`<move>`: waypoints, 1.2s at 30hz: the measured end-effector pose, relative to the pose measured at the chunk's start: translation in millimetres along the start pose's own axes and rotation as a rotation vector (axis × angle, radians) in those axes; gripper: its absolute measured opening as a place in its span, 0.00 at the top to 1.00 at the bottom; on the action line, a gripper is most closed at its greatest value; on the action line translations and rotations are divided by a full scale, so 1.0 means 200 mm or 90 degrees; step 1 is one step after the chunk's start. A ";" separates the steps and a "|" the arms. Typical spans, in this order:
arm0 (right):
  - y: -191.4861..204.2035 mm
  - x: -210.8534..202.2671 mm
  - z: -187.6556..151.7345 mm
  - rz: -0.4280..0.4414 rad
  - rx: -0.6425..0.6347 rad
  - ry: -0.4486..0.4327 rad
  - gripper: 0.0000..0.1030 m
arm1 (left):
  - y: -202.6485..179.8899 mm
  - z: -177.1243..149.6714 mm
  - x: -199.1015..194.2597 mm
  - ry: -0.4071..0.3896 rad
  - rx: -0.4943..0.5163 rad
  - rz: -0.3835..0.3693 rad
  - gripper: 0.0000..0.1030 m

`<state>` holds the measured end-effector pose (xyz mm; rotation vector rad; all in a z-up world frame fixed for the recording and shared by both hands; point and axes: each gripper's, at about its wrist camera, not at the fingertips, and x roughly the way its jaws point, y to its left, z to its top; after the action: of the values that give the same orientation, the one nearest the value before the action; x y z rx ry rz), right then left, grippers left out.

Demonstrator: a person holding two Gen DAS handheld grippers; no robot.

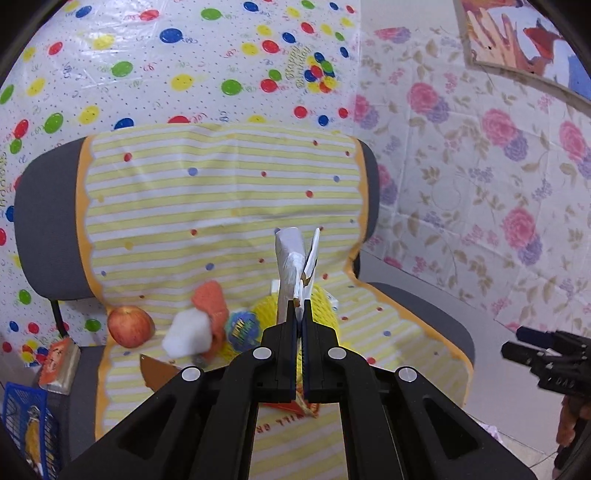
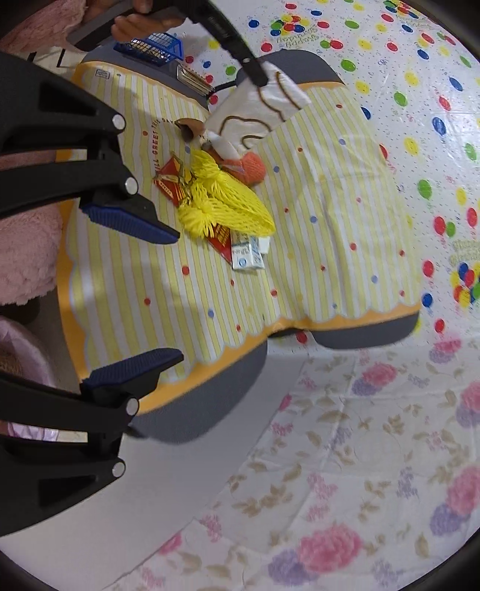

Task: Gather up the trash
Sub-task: 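Grasp the white tissue with the left tool and lift it, then grasp the yellow mesh net with the right tool while the left tool holds the tissue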

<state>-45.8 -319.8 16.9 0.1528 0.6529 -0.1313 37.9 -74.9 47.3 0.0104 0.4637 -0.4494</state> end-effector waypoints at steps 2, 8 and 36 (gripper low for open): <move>-0.04 -0.06 -0.01 -0.017 0.010 -0.007 0.44 | -0.03 -0.01 0.00 0.003 -0.003 -0.020 0.98; -0.10 -0.13 -0.03 -0.036 0.032 -0.013 0.44 | -0.07 -0.02 -0.05 -0.002 -0.018 -0.049 0.98; 0.55 0.93 0.35 0.177 -0.069 0.083 0.13 | 0.65 -0.21 -0.08 0.065 -0.154 0.198 0.98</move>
<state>160.1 -237.9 -31.0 0.1470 0.7603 0.1825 62.7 54.1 4.7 -0.1276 0.6040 -0.0851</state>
